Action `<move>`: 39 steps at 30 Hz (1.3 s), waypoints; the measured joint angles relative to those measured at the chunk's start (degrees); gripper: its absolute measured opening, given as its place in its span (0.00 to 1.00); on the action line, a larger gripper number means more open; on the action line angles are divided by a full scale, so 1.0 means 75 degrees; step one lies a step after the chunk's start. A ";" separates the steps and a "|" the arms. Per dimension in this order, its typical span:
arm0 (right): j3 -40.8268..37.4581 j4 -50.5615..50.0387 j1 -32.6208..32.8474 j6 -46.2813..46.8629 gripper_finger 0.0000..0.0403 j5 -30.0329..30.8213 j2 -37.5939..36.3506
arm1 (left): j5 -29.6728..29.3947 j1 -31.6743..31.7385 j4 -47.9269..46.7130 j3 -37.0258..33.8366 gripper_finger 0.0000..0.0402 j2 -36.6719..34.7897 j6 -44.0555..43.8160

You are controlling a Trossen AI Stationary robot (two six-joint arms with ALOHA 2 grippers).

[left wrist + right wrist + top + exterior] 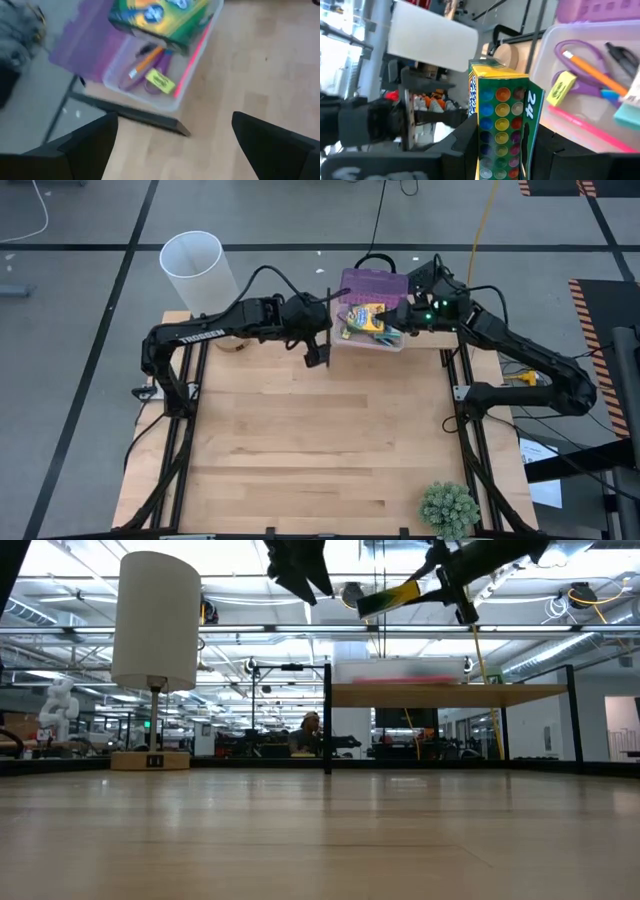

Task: Pick & place school supplies into a supply box
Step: Put the yellow pack of crayons into the purple supply box

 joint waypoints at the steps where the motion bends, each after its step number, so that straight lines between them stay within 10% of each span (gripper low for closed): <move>1: 0.0000 -0.0003 -0.0047 0.0000 0.27 0.0000 0.0064 | 0.0023 -0.0016 -0.0099 -0.0003 0.98 0.0003 -0.0195; 39: 0.0000 0.0692 -0.0583 0.0016 0.27 -0.0166 0.2072 | 0.0074 -0.0750 -0.0175 -0.0003 0.98 -0.0216 -0.1778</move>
